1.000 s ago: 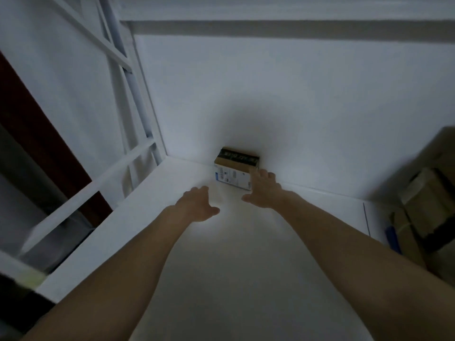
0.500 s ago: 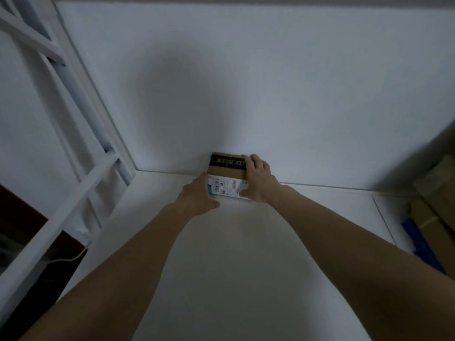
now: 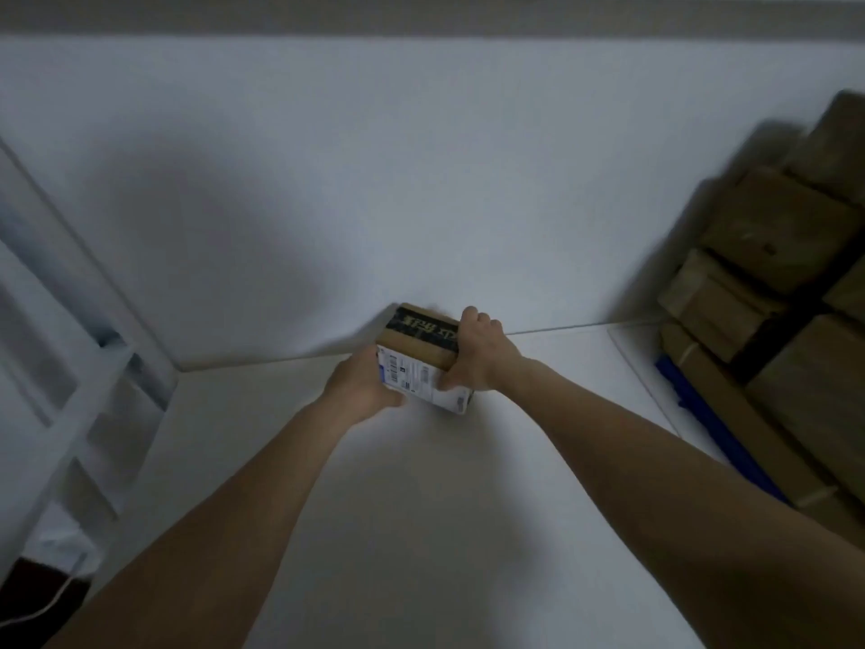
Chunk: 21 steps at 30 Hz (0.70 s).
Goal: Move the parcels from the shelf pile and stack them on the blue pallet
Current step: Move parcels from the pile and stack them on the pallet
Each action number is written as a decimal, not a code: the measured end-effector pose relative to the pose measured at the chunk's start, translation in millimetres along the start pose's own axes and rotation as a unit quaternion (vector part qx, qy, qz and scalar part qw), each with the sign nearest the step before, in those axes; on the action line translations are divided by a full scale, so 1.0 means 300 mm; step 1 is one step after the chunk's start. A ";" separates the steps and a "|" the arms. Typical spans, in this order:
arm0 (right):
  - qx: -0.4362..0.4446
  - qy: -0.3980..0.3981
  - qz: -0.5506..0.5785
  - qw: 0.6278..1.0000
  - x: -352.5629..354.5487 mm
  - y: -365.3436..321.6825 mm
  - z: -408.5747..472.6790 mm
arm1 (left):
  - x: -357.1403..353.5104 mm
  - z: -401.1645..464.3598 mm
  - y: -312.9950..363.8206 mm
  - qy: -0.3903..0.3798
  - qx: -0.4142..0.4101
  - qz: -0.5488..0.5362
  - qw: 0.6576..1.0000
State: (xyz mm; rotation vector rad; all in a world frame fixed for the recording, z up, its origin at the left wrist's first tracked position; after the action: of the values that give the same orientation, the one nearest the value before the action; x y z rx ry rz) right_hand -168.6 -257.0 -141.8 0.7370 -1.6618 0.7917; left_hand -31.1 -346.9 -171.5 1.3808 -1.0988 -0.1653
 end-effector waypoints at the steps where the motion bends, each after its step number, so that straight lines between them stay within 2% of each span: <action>1: -0.009 0.003 0.004 1.000 0.022 0.033 -0.030 | -0.022 -0.010 0.037 -0.013 -0.014 -0.006 1.000; 7: -0.042 0.005 0.038 0.998 0.170 0.229 -0.245 | -0.152 -0.108 0.295 -0.094 -0.085 -0.096 0.987; 21: -0.082 0.104 0.097 0.986 0.431 0.646 -0.863 | -0.478 -0.582 0.783 -0.166 -0.190 -0.097 0.963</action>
State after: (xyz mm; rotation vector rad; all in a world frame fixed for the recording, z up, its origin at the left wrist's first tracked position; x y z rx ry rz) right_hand -205.7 56.3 5.5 0.3675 -1.6010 0.8282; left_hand -100.4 -68.3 -17.2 1.1320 -1.1314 -0.7357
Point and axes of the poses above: each hand's wrist, its own z-axis towards the middle knuckle, its own x-axis out of the back of the hand, y = z × x, the point moved 6 cm from there along z, towards the middle knuckle, and after that the axes turned 14 degrees about -z, right-handed, at the moved point
